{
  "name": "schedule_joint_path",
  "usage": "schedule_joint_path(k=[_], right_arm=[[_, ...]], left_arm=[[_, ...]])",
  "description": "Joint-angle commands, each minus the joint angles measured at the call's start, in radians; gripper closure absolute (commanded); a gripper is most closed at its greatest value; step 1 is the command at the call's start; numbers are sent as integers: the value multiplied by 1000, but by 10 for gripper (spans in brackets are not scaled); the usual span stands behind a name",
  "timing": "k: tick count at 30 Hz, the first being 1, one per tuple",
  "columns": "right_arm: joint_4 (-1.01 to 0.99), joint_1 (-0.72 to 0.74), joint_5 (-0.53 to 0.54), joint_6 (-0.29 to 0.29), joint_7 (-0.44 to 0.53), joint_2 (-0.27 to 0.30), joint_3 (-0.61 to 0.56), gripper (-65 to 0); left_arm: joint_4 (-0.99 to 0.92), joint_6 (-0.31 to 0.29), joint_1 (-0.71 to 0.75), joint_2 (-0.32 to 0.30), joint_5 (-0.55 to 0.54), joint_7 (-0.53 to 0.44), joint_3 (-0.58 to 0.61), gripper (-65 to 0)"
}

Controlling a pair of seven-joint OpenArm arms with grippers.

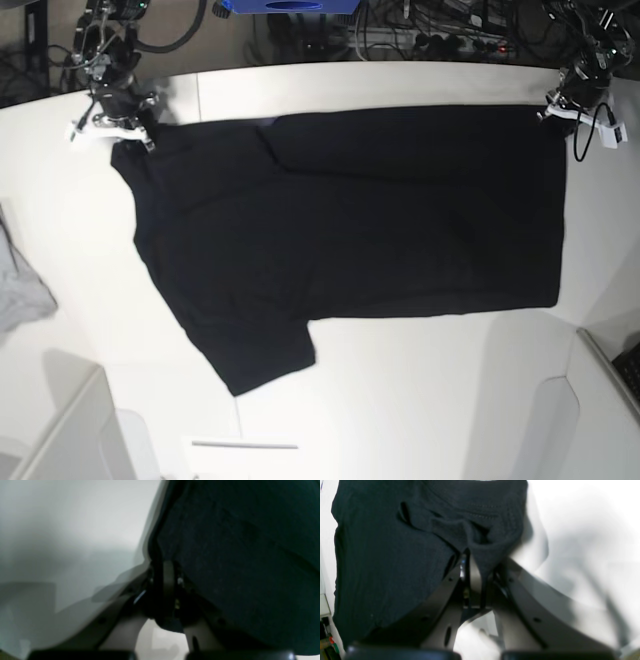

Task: Fold the T-shirt properly
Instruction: 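Drag the shirt toward the robot with both grippers, then release, then move the right gripper to the sleeve and hem corner and grasp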

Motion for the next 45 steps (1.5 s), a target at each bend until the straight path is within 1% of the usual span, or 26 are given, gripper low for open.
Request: schedule_joint_path(k=[1,9,27,45], right_arm=[[10,-20,-21,-22,-11,6,4,0],[33,-81,-21,-22,-8,6,4,0],[74,-178,-21,-22,-13,4,-4,0],[86,-186,-24,-23,-14,4,-4,0]], left_arm=[[12,4,5,-11,10,0,-7,0],[24,4,57,-11,10,-1,-10,0],[16,4,107,-13,10,-6,-10,0],[16,4,109,-13,17,-4,-12,0]])
